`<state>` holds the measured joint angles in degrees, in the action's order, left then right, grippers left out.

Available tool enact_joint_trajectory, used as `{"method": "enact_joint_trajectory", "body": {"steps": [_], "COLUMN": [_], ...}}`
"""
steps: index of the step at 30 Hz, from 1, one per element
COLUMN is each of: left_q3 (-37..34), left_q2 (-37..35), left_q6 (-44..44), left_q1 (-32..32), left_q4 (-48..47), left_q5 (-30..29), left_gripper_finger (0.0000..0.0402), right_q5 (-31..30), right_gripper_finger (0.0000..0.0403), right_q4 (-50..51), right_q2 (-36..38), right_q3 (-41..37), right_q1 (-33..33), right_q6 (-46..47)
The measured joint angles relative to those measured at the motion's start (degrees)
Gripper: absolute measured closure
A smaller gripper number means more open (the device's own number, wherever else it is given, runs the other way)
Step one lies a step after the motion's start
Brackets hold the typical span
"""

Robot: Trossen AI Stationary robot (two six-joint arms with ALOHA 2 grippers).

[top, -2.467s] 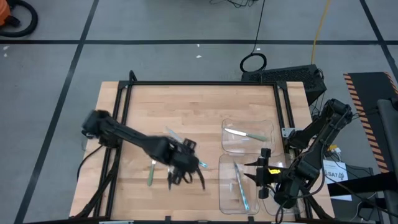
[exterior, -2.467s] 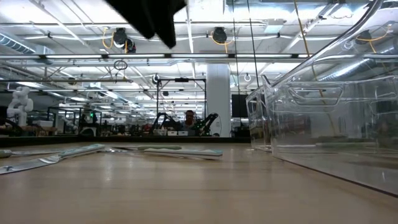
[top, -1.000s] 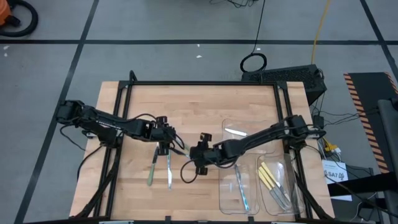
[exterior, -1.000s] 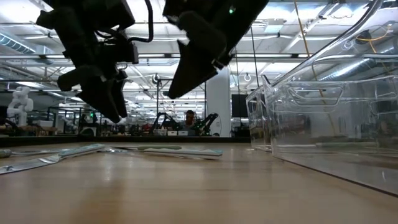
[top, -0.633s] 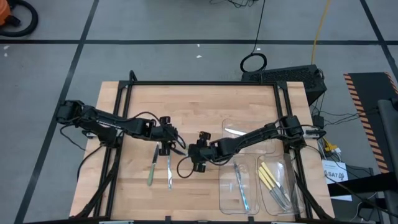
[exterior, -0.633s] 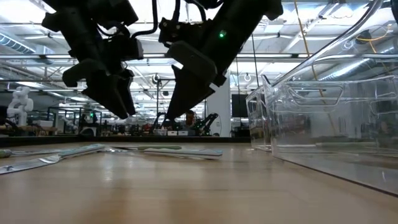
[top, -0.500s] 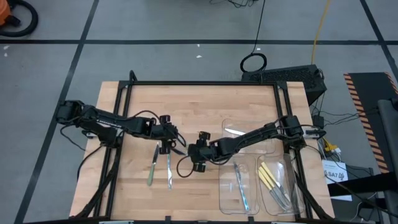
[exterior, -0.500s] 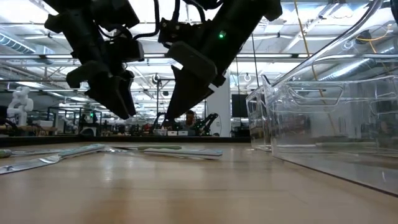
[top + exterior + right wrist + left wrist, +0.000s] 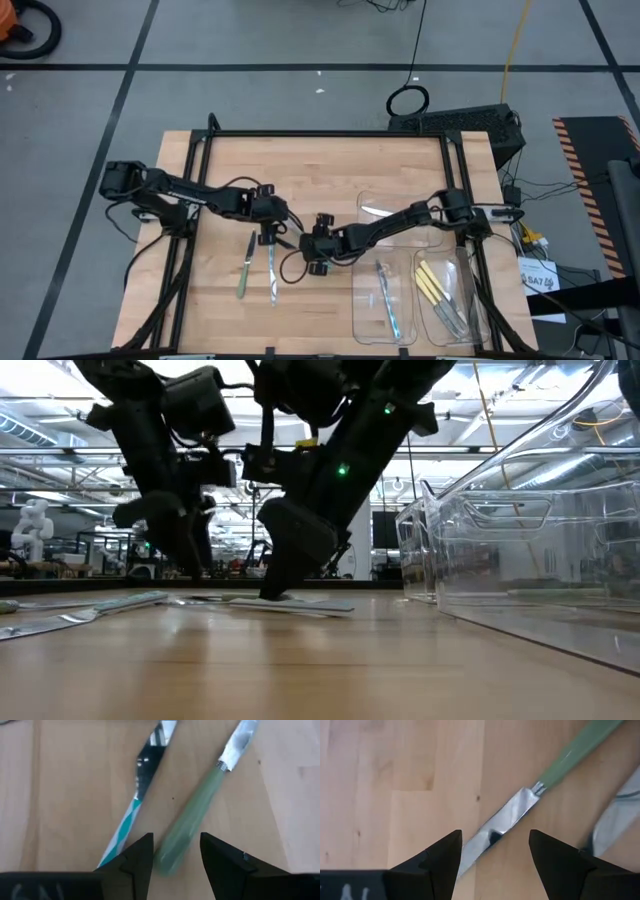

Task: Sort silverware by color (type)
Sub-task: Put the green knife into the top transparent bin

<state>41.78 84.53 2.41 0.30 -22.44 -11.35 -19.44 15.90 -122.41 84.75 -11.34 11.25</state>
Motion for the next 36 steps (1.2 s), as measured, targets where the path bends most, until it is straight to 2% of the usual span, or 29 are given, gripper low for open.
{"method": "enact_joint_trajectory", "body": {"steps": [5, 10, 15, 19, 28, 36], "left_q3": [0.00, 0.00, 0.02, 0.02, 0.04, 2.42], "left_q2": [3.26, 5.16, 5.28, 5.31, 5.13, 5.11], "left_q6": [0.53, 0.31, 0.29, -0.14, -0.34, -0.09], "left_q1": [1.65, 3.06, 3.41, 3.17, 1.73, -0.10], "left_q4": [0.47, 1.43, 2.22, 2.25, 1.74, 0.28], "left_q5": [0.16, 2.73, 4.26, 5.50, 6.70, 6.72], "left_gripper_finger": [0.0163, 0.0163, 0.0163, 0.0163, 0.0163, 0.0163], "right_q5": [0.29, 0.15, -0.11, -1.09, -2.17, -1.79], "right_gripper_finger": [0.0247, 0.0247, 0.0250, 0.0278, 0.0382, 0.0381], "right_q4": [0.69, 3.52, 5.17, 5.56, 7.44, 8.29], "right_q2": [-0.02, -0.01, 0.02, 0.02, 0.18, 0.18], "right_q3": [-0.02, 0.00, 0.02, 0.04, 0.04, 0.07], "right_q1": [0.64, 0.88, 1.15, 1.13, 1.65, 1.69], "right_q6": [0.02, 1.21, 1.60, 1.57, 0.58, 0.20]}}
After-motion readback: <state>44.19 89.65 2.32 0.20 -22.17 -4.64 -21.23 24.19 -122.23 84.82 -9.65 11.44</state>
